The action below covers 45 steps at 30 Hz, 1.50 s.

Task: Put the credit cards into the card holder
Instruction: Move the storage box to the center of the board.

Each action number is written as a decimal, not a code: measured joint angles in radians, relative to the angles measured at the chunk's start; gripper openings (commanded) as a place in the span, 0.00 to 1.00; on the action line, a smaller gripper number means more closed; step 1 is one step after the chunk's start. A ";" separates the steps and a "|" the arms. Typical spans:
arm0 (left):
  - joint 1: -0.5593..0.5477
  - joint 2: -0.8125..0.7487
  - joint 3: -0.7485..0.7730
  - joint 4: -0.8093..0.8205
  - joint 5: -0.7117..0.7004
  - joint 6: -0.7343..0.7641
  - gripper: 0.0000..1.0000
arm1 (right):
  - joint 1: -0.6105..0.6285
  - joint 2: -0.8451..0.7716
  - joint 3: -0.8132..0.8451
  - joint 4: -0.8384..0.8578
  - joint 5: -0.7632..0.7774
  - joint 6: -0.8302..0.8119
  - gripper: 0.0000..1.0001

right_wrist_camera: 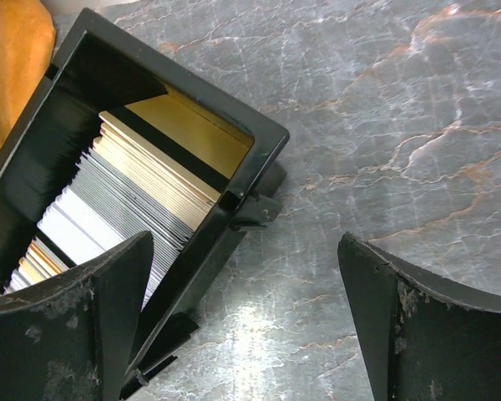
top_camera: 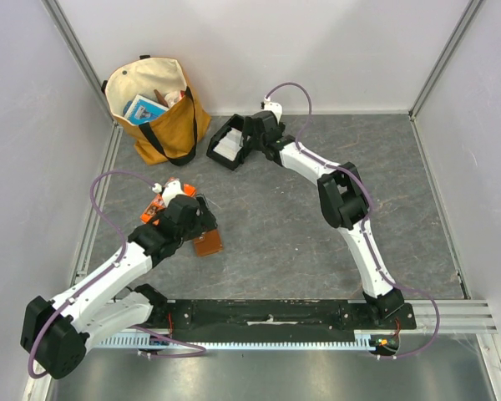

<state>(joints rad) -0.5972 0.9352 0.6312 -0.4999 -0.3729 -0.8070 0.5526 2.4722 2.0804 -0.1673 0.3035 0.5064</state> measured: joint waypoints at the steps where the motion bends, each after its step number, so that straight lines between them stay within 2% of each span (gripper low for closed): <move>1: 0.002 -0.003 0.000 0.000 0.000 0.002 0.98 | 0.000 0.000 -0.001 0.000 0.010 -0.009 0.98; 6: 0.013 -0.008 0.000 0.000 0.000 0.012 0.98 | 0.003 -0.035 -0.065 0.037 0.050 -0.035 0.98; 15: 0.020 -0.006 -0.001 0.004 0.008 0.024 0.99 | 0.000 -0.234 -0.379 0.100 0.105 -0.059 0.98; 26: 0.029 0.006 -0.057 0.045 0.021 0.040 0.99 | -0.013 -0.617 -0.924 0.198 0.114 -0.094 0.98; 33: 0.031 0.012 -0.111 0.076 0.049 0.042 0.99 | -0.045 -0.845 -1.162 0.191 0.095 -0.116 0.98; 41: 0.037 0.063 -0.120 0.094 0.060 0.043 0.99 | -0.081 -1.071 -1.245 0.137 0.042 -0.145 0.98; 45: 0.089 0.127 -0.114 0.111 0.084 0.074 0.99 | -0.084 -1.172 -1.250 0.117 -0.062 -0.128 0.98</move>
<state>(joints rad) -0.5079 1.0618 0.5175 -0.3893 -0.2890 -0.7334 0.4686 1.3003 0.8299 -0.0498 0.2417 0.3782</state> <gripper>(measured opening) 0.991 0.982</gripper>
